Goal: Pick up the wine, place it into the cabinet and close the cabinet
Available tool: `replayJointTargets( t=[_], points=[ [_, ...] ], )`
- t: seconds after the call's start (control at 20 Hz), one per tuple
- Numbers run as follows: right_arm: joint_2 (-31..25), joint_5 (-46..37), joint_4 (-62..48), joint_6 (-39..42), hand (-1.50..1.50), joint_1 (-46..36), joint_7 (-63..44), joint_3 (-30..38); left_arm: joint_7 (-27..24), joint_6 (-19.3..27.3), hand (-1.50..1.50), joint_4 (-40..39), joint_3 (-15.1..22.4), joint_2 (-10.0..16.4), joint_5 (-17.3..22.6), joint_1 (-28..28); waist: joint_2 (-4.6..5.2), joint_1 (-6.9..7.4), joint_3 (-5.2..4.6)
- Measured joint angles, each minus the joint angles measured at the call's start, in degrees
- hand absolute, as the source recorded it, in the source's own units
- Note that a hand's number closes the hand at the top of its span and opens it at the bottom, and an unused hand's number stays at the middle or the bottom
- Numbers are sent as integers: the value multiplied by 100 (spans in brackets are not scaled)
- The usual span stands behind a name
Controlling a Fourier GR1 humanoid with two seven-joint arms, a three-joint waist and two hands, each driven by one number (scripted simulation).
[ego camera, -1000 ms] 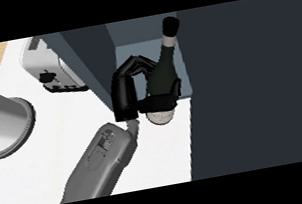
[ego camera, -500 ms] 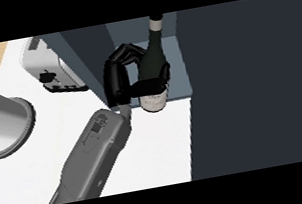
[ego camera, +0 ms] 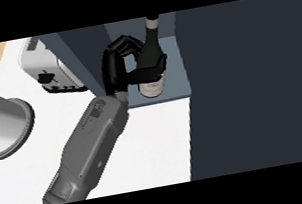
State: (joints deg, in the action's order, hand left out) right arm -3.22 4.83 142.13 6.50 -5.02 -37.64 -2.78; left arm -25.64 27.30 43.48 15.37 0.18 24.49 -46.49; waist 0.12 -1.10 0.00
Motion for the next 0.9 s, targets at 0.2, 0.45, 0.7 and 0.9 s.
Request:
replayJointTargets(
  t=[0.2,0.45,0.7,0.9],
  points=[
    [40,11,-11,21,-150,8,45,-30,-182,-85,150,-652,-215,-6,97,-428,14,-45,0],
    [119,6,-8,-33,-150,-11,-5,-162,-606,-84,150,-1281,-422,3,89,-790,22,-76,-1],
    [117,11,-2,56,-150,150,149,-137,-971,32,150,-1838,-647,12,3,-1185,30,-96,0],
    [119,15,-3,81,-150,172,155,-158,-1184,53,150,-2222,-804,11,38,-1440,41,-123,-1]
  ],
)
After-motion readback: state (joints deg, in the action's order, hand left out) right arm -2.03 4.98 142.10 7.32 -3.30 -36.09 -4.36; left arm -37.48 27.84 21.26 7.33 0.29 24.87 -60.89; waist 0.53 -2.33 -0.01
